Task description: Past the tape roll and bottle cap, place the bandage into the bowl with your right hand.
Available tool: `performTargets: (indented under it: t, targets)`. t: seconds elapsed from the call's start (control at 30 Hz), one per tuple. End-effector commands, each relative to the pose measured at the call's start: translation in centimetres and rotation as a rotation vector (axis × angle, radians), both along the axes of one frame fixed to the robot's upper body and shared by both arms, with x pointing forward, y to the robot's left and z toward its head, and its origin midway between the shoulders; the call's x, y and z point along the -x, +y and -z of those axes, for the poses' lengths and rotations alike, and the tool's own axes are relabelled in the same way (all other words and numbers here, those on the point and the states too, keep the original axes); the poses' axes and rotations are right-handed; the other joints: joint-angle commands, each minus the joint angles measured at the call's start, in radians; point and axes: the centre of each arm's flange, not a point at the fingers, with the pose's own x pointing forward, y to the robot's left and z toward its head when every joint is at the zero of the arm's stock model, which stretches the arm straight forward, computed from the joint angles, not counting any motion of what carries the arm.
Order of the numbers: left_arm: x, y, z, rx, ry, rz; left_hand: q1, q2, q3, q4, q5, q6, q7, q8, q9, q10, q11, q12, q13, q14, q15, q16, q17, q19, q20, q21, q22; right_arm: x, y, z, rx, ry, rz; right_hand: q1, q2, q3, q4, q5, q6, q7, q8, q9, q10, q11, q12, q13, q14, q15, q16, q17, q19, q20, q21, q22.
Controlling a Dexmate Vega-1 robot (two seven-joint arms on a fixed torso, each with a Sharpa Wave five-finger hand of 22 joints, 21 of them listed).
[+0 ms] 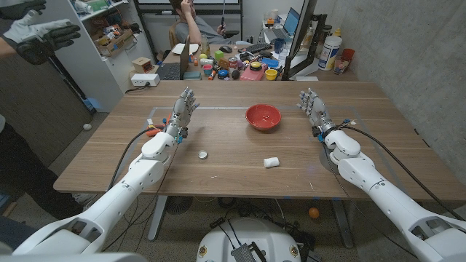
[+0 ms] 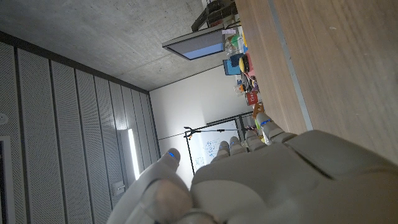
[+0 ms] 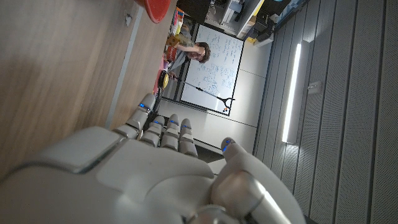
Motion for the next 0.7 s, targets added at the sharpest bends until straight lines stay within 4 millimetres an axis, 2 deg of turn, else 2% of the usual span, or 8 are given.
performTargets:
  t: [0.03, 0.2, 0.33, 0.43, 0.53, 0.63, 0.7]
  targets:
    - [-0.2, 0.0, 0.1, -0.004, 0.005, -0.001, -0.001, 0.108, 0.005, -0.001, 0.005, -0.04, 0.0, 0.007, 0.003, -0.028, -0.003, 0.006, 0.005, -0.016, -0.042, 0.006, 0.002, -0.007, -0.061, 0.007, 0.004, -0.1, -0.2, 0.0, 0.002, -0.001, -0.002, -0.001, 0.063, 0.007, -0.003, 0.006, 0.01, 0.0, 0.006, 0.005, 0.007, 0.002, 0.004, 0.002, 0.008, -0.001, 0.006, 0.002, -0.007, -0.031, 0.006, 0.002]
    - [-0.2, -0.1, 0.1, -0.007, 0.006, 0.0, -0.001, 0.108, 0.004, -0.001, 0.005, -0.042, -0.001, 0.006, 0.003, -0.029, -0.002, 0.006, 0.005, -0.017, -0.041, 0.005, 0.002, -0.008, -0.061, 0.006, 0.004, 0.3, -0.2, -0.2, 0.008, -0.022, -0.008, 0.002, 0.062, 0.006, -0.006, 0.006, 0.01, 0.0, 0.006, 0.005, 0.007, 0.003, 0.005, 0.002, 0.009, 0.001, 0.005, 0.001, -0.005, -0.03, 0.004, 0.003]
    - [-0.2, -0.2, 0.1, -0.009, 0.008, 0.001, -0.001, 0.108, 0.004, -0.001, 0.006, -0.041, 0.0, 0.006, 0.003, -0.028, -0.002, 0.006, 0.005, -0.016, -0.041, 0.005, 0.002, -0.007, -0.061, 0.005, 0.004, 1.4, -0.4, -0.8, 0.019, -0.081, 0.005, 0.036, 0.05, 0.013, -0.04, 0.005, 0.009, 0.008, 0.006, 0.005, 0.021, 0.024, 0.01, 0.002, 0.036, 0.032, 0.008, -0.007, 0.024, -0.003, 0.002, 0.005]
    - [-0.2, -0.3, 0.0, -0.011, 0.007, 0.004, -0.001, 0.107, 0.003, -0.001, 0.006, -0.041, -0.001, 0.006, 0.003, -0.028, -0.002, 0.006, 0.005, -0.016, -0.042, 0.005, 0.002, -0.007, -0.062, 0.005, 0.004, 2.3, -0.7, -1.4, 0.037, -0.113, 0.015, 0.052, 0.046, 0.016, -0.054, 0.003, 0.015, 0.01, 0.009, 0.005, 0.031, 0.027, 0.012, 0.002, 0.052, 0.035, 0.01, -0.009, 0.039, 0.004, 0.002, 0.005]
    - [-0.2, -0.3, 0.0, -0.012, 0.008, 0.006, -0.001, 0.107, 0.003, -0.001, 0.006, -0.041, 0.0, 0.007, 0.003, -0.028, -0.001, 0.006, 0.005, -0.016, -0.041, 0.006, 0.002, -0.007, -0.06, 0.004, 0.004, 3.3, -0.9, -2.1, 0.067, -0.153, 0.029, 0.064, 0.043, 0.018, -0.066, 0.001, 0.023, 0.002, 0.011, 0.005, 0.037, 0.029, 0.014, 0.002, 0.064, 0.054, 0.011, -0.009, 0.048, 0.011, -0.001, 0.005]
    - [-0.3, -0.3, 0.0, -0.013, 0.007, 0.007, -0.002, 0.107, 0.003, -0.001, 0.006, -0.041, 0.0, 0.007, 0.003, -0.028, -0.002, 0.006, 0.005, -0.015, -0.041, 0.006, 0.002, -0.007, -0.058, 0.004, 0.004, 4.6, -1.2, -3.0, 0.119, -0.199, 0.057, 0.083, 0.037, 0.019, -0.084, -0.002, 0.031, -0.011, 0.013, 0.005, 0.053, 0.041, 0.018, 0.003, 0.087, 0.083, 0.013, -0.008, 0.062, 0.036, -0.005, 0.005]
    - [-0.3, -0.3, 0.0, -0.014, 0.006, 0.008, -0.002, 0.107, 0.002, -0.001, 0.006, -0.041, -0.001, 0.007, 0.003, -0.027, -0.002, 0.006, 0.005, -0.015, -0.04, 0.006, 0.002, -0.007, -0.056, 0.004, 0.004, 5.5, -1.4, -3.6, 0.153, -0.231, 0.071, 0.101, 0.034, 0.021, -0.102, -0.004, 0.036, -0.017, 0.013, 0.005, 0.075, 0.045, 0.024, 0.004, 0.112, 0.111, 0.016, -0.007, 0.071, 0.066, -0.012, 0.005]
